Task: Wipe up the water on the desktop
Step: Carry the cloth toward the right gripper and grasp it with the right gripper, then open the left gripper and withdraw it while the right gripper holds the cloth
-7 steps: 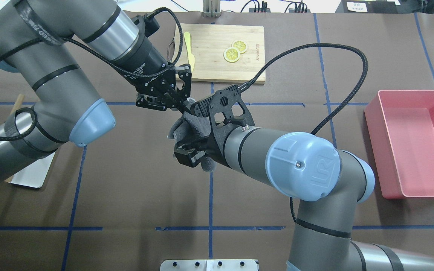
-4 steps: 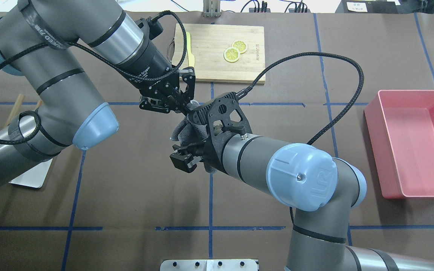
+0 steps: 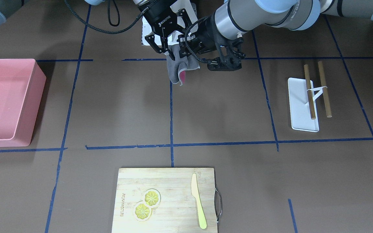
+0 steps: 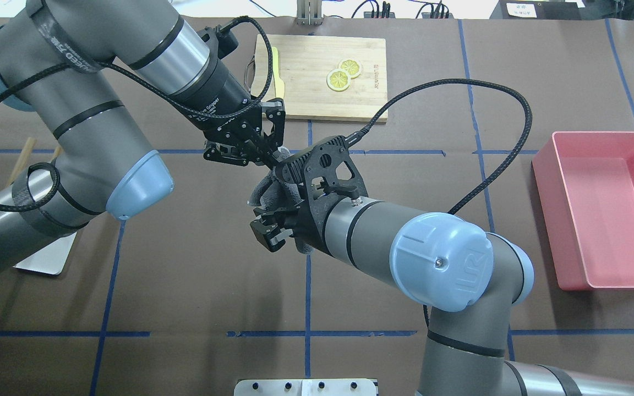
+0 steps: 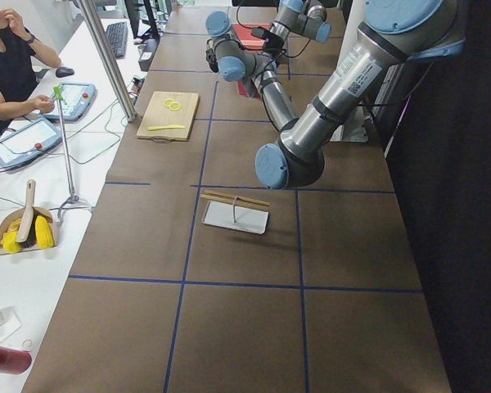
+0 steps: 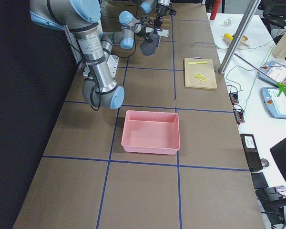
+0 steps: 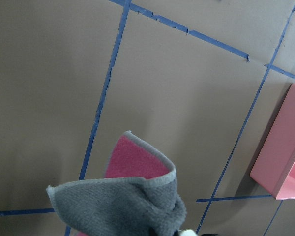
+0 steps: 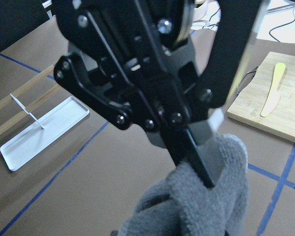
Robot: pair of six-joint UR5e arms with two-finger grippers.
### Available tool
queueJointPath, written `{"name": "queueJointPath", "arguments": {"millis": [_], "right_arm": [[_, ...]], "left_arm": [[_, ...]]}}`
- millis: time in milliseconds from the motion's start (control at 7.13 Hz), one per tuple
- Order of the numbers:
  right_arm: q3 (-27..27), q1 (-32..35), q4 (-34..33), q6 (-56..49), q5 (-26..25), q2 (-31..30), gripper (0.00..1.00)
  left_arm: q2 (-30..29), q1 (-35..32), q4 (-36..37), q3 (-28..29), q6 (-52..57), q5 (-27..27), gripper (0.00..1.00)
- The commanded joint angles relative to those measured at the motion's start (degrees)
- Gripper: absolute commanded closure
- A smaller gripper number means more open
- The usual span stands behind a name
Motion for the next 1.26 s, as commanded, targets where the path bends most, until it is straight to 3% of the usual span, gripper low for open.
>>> {"name": "queueJointPath", "arguments": {"millis": [0, 280, 421, 561, 982, 1122], "right_arm": [[0.4, 0.1, 0.0, 0.2, 0.1, -0.3, 1.00], [0.8, 0.1, 0.0, 0.3, 0.1, -0.6, 1.00], [0.8, 0.1, 0.0, 0.3, 0.2, -0.6, 1.00], [0.8, 0.1, 0.0, 0.6, 0.2, -0.6, 1.00], [1.9, 0.6, -1.3, 1.6, 0.4, -0.8, 1.00], [5.8, 0.6, -8.7, 1.8, 0.7, -1.5, 1.00]], "left_arm": [[0.1, 0.0, 0.0, 0.0, 0.0, 0.0, 0.96], [0.1, 0.0, 0.0, 0.0, 0.1, 0.1, 0.94], [0.1, 0.0, 0.0, 0.0, 0.2, 0.1, 0.63], [0.1, 0.0, 0.0, -0.5, 0.3, 0.6, 0.01], [0.6, -3.3, 0.6, -1.8, 0.2, 2.5, 0.00], [2.1, -5.9, 0.8, -1.5, 0.8, 2.5, 0.00]]}}
